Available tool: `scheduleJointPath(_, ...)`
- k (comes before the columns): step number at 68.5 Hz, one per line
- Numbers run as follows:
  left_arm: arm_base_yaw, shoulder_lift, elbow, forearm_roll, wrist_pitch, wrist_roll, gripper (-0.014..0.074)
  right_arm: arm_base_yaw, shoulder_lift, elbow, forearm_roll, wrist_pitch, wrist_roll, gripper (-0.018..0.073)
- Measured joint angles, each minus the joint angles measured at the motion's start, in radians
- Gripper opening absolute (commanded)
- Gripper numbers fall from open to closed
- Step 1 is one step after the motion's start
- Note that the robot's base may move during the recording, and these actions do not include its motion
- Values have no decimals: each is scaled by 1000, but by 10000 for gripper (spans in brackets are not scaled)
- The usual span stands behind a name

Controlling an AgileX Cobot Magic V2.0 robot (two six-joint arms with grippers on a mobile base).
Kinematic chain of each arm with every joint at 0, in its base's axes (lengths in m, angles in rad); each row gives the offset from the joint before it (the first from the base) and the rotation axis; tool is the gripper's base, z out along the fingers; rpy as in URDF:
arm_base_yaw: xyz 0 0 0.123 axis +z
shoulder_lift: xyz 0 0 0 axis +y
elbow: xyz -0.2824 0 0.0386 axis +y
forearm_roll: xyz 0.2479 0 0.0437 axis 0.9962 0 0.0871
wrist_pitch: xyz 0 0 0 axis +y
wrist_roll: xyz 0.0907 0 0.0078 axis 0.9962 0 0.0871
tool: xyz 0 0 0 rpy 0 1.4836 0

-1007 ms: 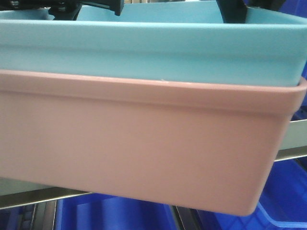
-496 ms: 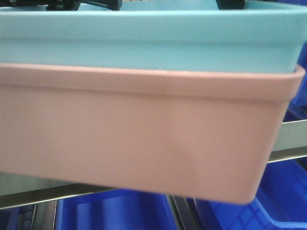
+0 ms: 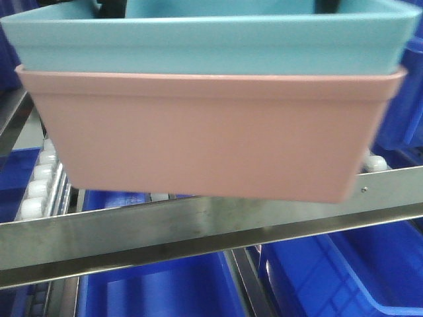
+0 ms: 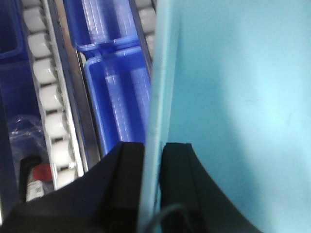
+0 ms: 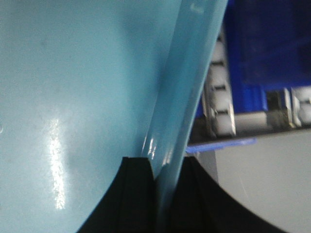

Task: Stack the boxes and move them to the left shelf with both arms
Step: 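Lower the stacked bins with both grippers onto the roller shelf, then open both grippers and release the light-blue bin's rims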

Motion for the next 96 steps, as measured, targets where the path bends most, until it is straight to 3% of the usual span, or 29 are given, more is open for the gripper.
scheduleJointPath(10,63,2,0,0,-36,-7,-12,-57,123,-93,89,-73,-153,57)
scheduleJointPath(34,161,86,4,8,-100,-16,-12,-72,375,-377,103,-97,-325,57)
scheduleJointPath(57,245,179,4,34,-243,-17,-12,-82,491,-445,79,-202,-345,57)
scheduleJointPath(86,265,247,-4,57,-291,-19,-9,-89,543,-455,57,-284,-350,60)
scheduleJointPath(96,265,250,-4,57,-291,-19,76,-89,544,-457,57,-282,-350,118)
